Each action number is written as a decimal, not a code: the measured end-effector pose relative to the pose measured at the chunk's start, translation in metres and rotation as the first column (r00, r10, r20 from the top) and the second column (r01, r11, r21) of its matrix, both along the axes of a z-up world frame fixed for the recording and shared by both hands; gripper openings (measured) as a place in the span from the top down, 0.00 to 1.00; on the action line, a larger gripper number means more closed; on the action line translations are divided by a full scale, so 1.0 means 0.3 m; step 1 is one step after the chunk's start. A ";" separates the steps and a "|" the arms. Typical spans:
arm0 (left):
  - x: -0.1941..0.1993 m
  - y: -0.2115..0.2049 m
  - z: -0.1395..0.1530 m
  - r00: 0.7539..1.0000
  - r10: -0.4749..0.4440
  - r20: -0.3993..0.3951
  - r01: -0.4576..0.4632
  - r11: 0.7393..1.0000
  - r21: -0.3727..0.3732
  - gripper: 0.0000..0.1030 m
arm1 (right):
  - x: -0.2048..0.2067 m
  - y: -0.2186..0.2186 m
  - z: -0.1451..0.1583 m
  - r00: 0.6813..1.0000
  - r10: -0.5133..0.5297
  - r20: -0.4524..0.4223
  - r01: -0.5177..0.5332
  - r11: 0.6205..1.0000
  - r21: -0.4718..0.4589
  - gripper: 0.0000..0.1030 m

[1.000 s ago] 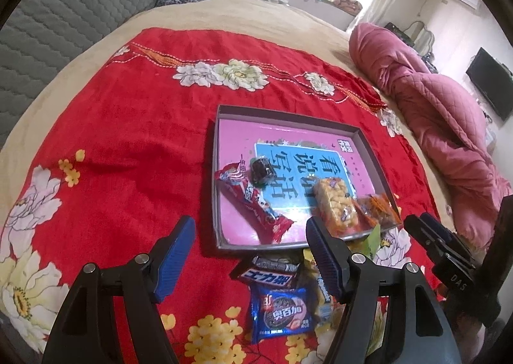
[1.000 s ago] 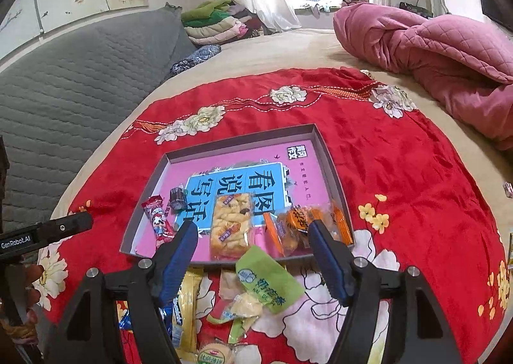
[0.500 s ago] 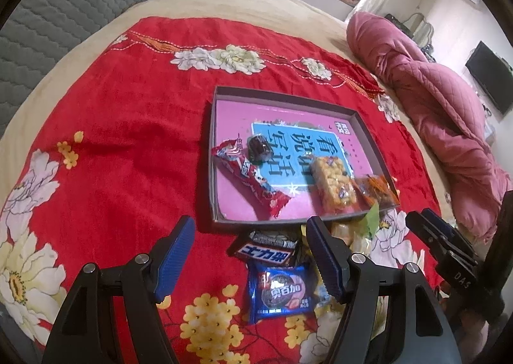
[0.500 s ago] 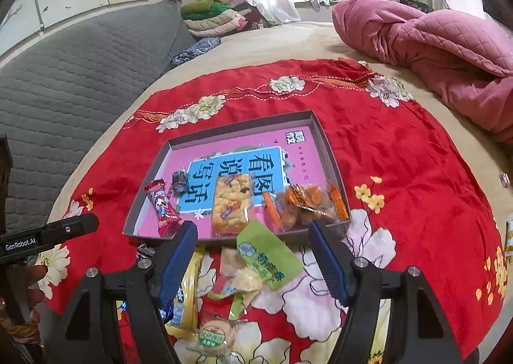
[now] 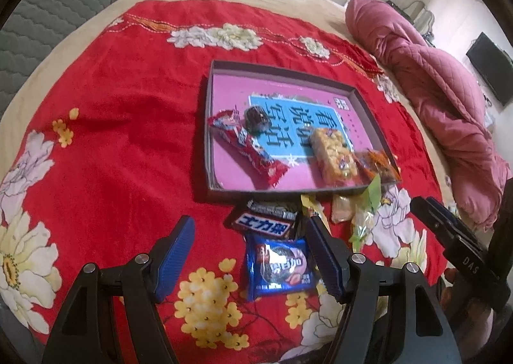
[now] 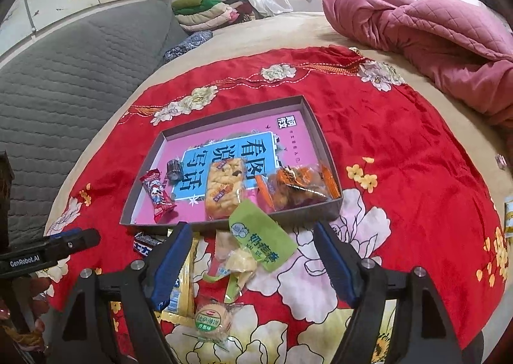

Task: Organize snacks

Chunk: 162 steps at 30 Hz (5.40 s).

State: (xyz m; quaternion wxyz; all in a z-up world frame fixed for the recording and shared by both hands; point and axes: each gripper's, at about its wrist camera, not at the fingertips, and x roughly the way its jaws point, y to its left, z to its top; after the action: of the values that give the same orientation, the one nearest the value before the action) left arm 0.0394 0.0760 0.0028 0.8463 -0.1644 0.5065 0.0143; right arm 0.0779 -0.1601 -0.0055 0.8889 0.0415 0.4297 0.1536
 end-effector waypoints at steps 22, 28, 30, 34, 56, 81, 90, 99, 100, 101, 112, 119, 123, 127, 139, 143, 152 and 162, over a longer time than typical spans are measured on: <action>-0.015 -0.055 -0.107 0.993 -0.044 -0.111 0.041 0.999 -0.029 0.29 | -0.006 0.000 -0.071 0.997 0.000 -0.079 0.002 1.000 0.025 0.22; -0.008 -0.084 -0.148 0.987 -0.065 -0.149 0.060 0.997 -0.038 0.29 | -0.003 0.011 -0.095 0.995 0.011 -0.094 -0.008 1.000 0.028 0.22; -0.008 -0.092 -0.156 0.986 -0.074 -0.152 0.068 0.997 -0.043 0.29 | -0.003 0.013 -0.105 0.995 0.012 -0.104 -0.009 1.000 0.027 0.21; -0.003 -0.108 -0.179 0.982 -0.082 -0.167 0.076 0.996 -0.044 0.29 | -0.001 0.014 -0.127 0.992 0.015 -0.123 -0.011 0.999 0.033 0.21; 0.051 -0.157 -0.259 0.973 -0.101 -0.209 0.099 0.995 -0.022 0.26 | 0.063 0.034 -0.265 0.965 -0.035 -0.261 0.064 0.993 0.103 0.21; 0.088 -0.176 -0.298 0.979 -0.079 -0.188 0.085 0.996 0.023 0.26 | 0.067 0.080 -0.295 0.972 0.016 -0.233 -0.015 1.000 0.006 0.55; 0.091 -0.207 -0.312 0.980 -0.084 -0.182 0.101 0.991 0.084 0.25 | 0.056 0.045 -0.276 0.975 0.004 -0.223 0.001 1.000 0.024 0.58; 0.087 -0.166 -0.298 0.983 -0.061 -0.172 0.067 0.997 0.026 0.38 | 0.051 0.016 -0.252 0.978 -0.005 -0.207 0.017 0.998 0.057 0.59; 0.079 -0.157 -0.297 0.984 -0.060 -0.170 0.064 0.998 0.022 0.40 | 0.050 0.015 -0.251 0.979 -0.005 -0.205 0.017 0.998 0.060 0.59; 0.076 -0.153 -0.294 0.984 -0.060 -0.169 0.064 0.998 0.020 0.42 | 0.049 0.014 -0.247 0.979 -0.005 -0.202 0.018 0.998 0.062 0.59; 0.032 -0.120 -0.264 0.985 -0.033 -0.171 0.029 0.999 -0.027 0.45 | 0.041 0.007 -0.222 0.985 0.008 -0.172 0.006 0.997 0.083 0.59; -0.009 -0.108 -0.208 0.989 -0.017 -0.147 0.013 1.000 -0.027 0.45 | 0.037 0.009 -0.207 0.989 0.026 -0.147 -0.010 0.994 0.110 0.59; -0.017 -0.110 -0.179 0.991 -0.010 -0.135 0.009 1.000 -0.011 0.45 | 0.034 0.010 -0.195 0.991 0.033 -0.131 -0.018 0.993 0.115 0.59; -0.026 -0.120 -0.143 0.993 -0.005 -0.114 0.006 1.000 0.004 0.45 | 0.029 0.009 -0.182 0.993 0.037 -0.109 -0.025 0.993 0.116 0.59; -0.003 -0.122 -0.085 0.998 0.010 -0.067 -0.010 1.000 -0.002 0.45 | 0.018 0.005 -0.141 0.998 0.051 -0.044 -0.045 0.991 0.125 0.59; 0.008 -0.114 -0.071 0.999 0.017 -0.049 -0.018 1.000 -0.008 0.45 | 0.015 0.012 -0.127 0.998 0.057 -0.018 -0.055 0.992 0.113 0.59; 0.038 -0.108 -0.052 1.000 0.021 -0.021 -0.021 1.000 -0.020 0.45 | 0.017 0.018 -0.120 0.998 0.062 -0.003 -0.061 0.993 0.102 0.59; 0.069 -0.114 -0.039 1.000 0.015 0.003 -0.014 0.999 -0.037 0.45 | 0.027 0.020 -0.107 0.998 0.058 0.014 -0.059 0.994 0.093 0.59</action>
State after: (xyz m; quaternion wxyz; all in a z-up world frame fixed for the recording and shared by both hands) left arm 0.0602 0.0419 -0.0090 0.8438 -0.1838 0.5041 0.0108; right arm 0.0861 -0.1542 -0.0375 0.8835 0.0696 0.4179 0.1999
